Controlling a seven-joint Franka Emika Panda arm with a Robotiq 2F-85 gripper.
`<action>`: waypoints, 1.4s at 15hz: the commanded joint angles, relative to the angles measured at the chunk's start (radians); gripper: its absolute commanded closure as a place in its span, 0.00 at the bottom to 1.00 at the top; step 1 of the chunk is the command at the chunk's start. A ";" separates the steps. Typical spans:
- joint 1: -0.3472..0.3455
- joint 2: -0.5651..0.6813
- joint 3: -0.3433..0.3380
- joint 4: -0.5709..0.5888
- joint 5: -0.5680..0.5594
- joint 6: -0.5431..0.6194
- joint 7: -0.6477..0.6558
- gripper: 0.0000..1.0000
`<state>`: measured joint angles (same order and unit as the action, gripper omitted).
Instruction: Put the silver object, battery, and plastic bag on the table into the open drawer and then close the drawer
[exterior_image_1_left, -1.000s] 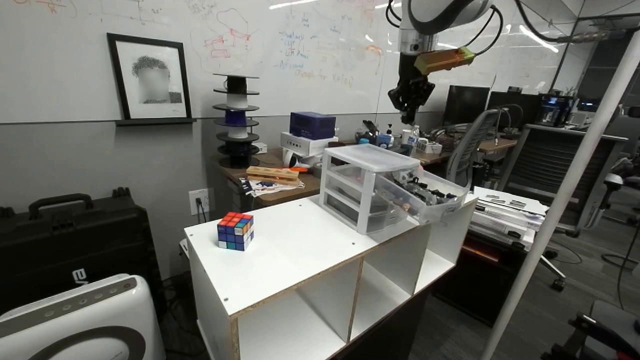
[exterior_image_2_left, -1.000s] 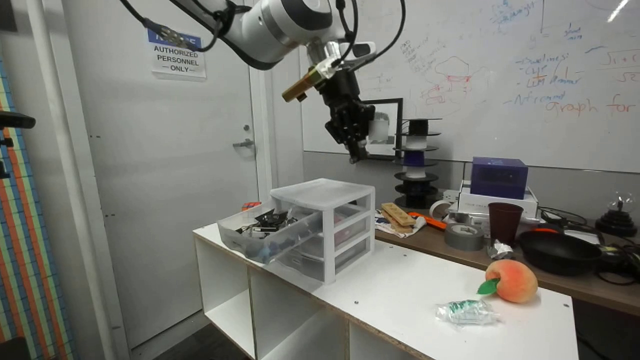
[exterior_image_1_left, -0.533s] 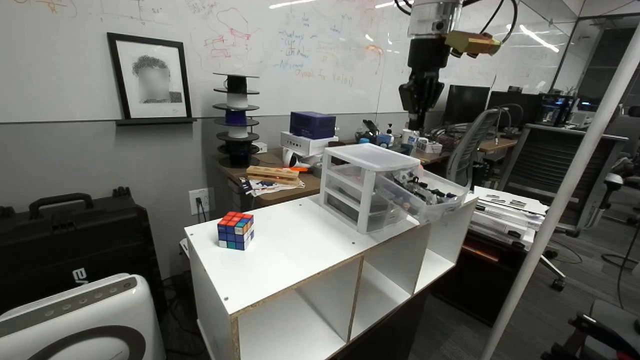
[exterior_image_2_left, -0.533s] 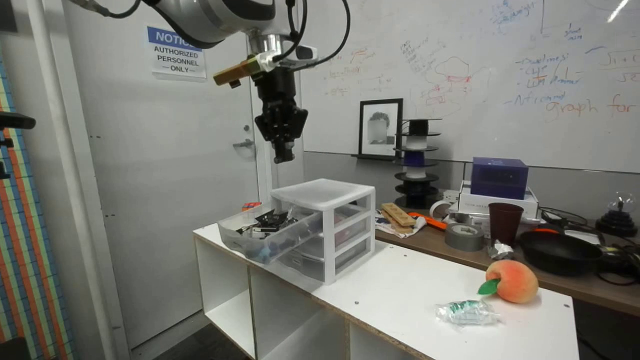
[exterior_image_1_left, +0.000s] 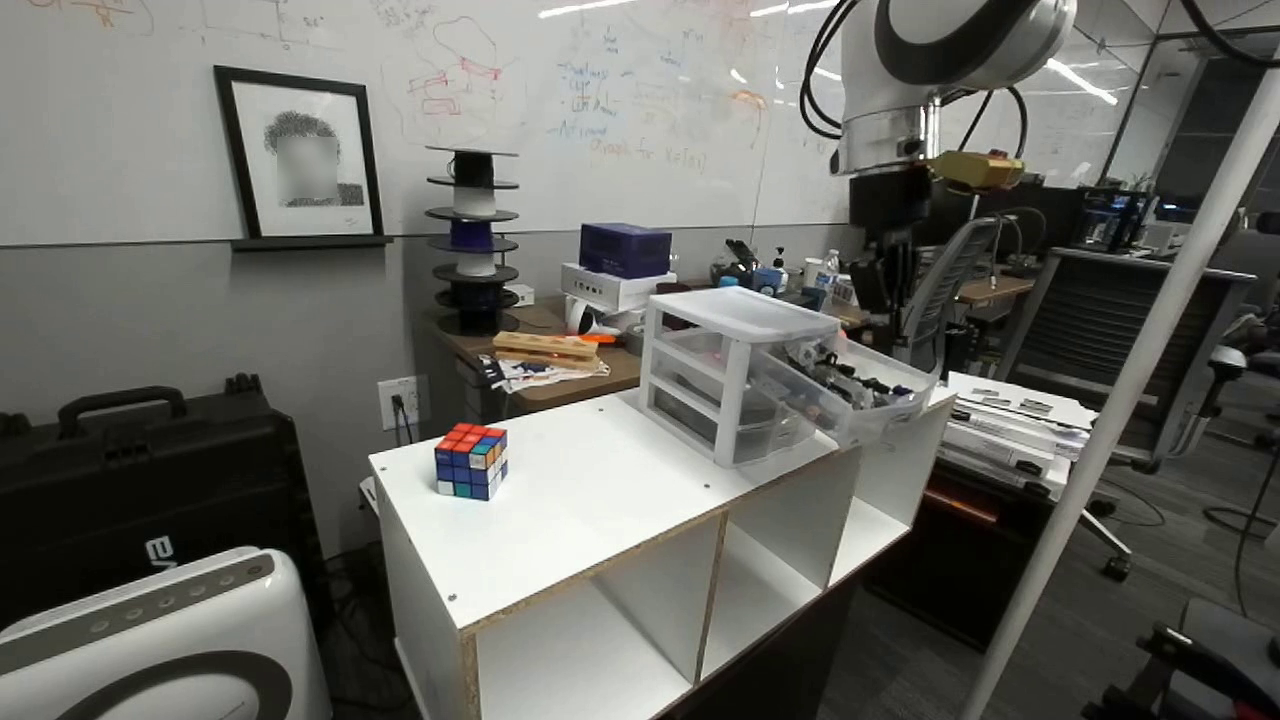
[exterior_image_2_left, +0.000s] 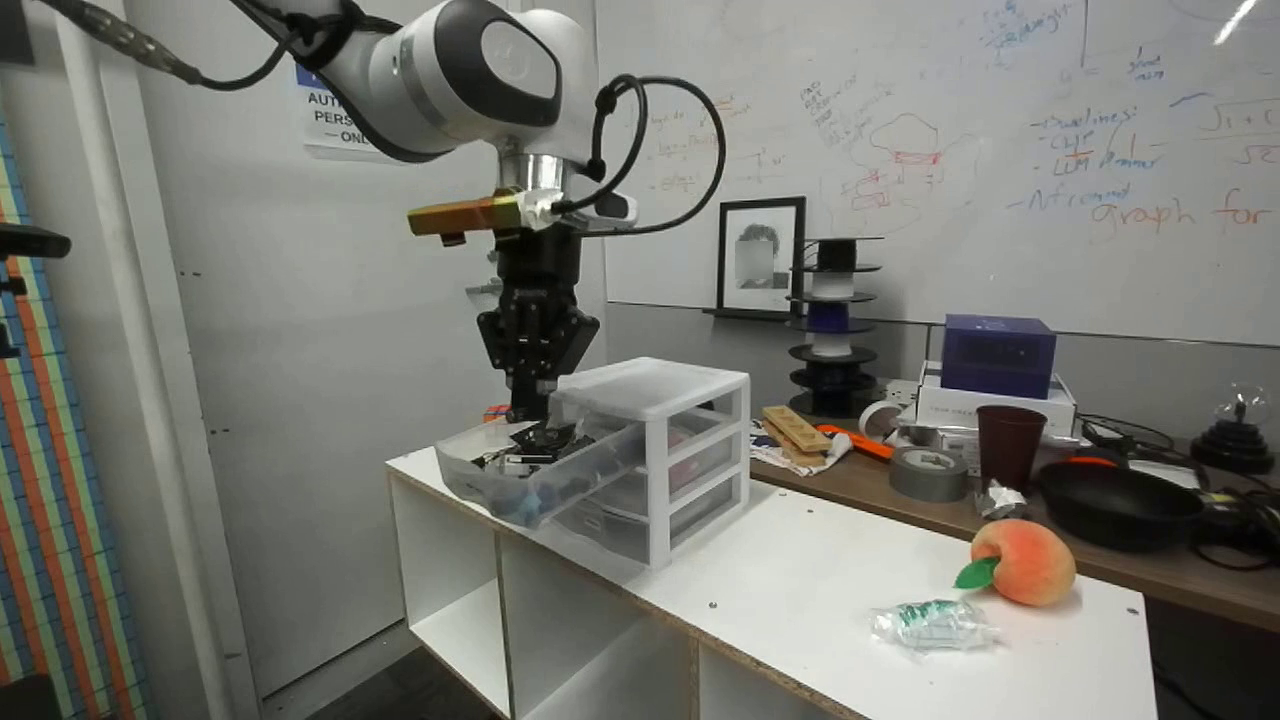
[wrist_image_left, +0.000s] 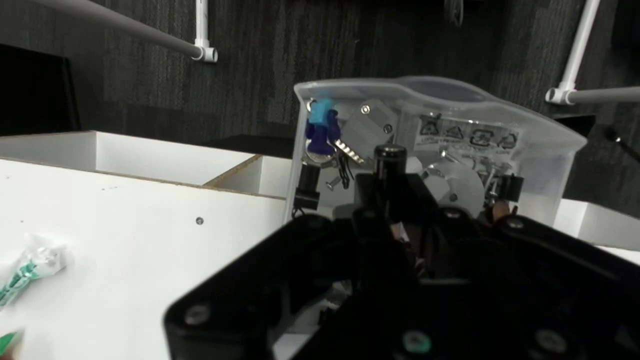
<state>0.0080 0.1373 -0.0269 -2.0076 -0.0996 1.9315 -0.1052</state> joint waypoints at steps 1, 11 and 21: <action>-0.017 -0.002 0.006 -0.047 -0.017 0.053 -0.061 0.96; -0.018 -0.008 0.003 -0.156 -0.084 0.477 -0.040 0.28; -0.068 -0.102 -0.033 -0.097 0.046 0.523 -0.013 0.00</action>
<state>-0.0281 0.0774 -0.0380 -2.1262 -0.1030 2.4363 -0.1383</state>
